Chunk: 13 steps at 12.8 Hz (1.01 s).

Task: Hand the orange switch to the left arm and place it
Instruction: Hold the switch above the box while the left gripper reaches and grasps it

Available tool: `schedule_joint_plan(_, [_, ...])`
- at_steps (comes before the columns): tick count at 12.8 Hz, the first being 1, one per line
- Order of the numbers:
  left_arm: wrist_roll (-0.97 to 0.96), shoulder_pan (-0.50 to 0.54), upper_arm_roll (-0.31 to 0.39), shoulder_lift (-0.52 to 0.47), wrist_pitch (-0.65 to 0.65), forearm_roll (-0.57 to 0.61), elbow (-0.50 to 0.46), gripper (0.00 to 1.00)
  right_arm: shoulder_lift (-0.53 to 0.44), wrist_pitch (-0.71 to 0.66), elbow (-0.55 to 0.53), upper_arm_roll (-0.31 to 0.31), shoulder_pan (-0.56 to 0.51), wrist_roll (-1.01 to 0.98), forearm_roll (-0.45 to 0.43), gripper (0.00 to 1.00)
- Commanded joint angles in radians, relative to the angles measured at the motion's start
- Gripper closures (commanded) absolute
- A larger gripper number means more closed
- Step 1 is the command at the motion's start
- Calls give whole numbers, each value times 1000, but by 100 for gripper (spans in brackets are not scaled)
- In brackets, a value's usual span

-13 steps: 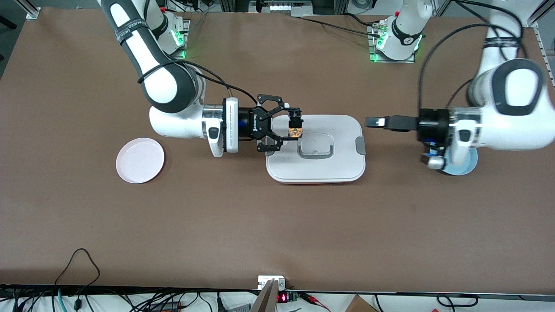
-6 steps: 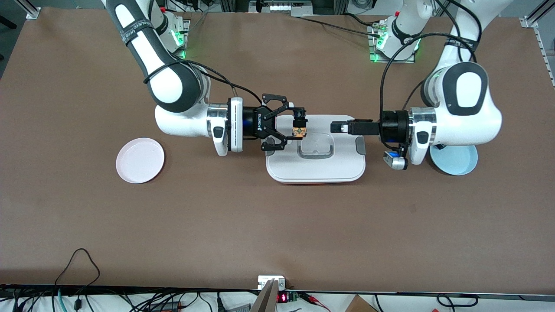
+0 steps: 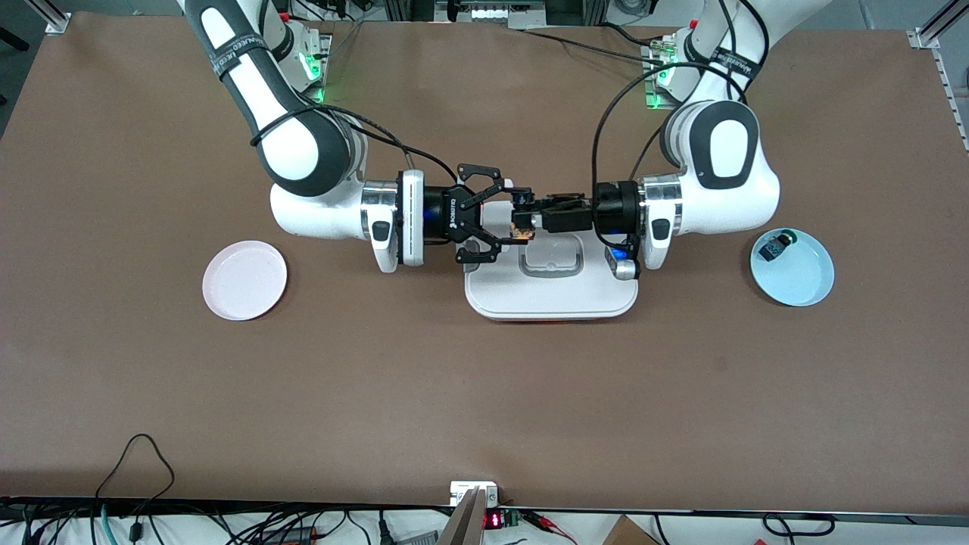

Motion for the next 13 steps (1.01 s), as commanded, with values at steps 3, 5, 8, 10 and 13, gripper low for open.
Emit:
schedule_joint_plan(3, [-10,4,7,-15,-1,-20,-13,52,11,9,24,1,6,-7,24,100])
schedule_joint_plan(5, [-10,5,6,-18,-1,-20,-13,71,11,9,24,1,6,-7,24,100])
schedule_joint_plan(8, [-11,7,6,-20,-5,-20,-11,77,11,9,24,1,6,-7,24,99])
schedule_joint_plan(10, [-11,13,6,-23,-10,-20,-11,78,15,9,24,1,6,-7,24,97])
schedule_joint_plan(13, [-13,17,6,-26,-11,-20,-11,80,17,10,24,1,6,-8,24,44])
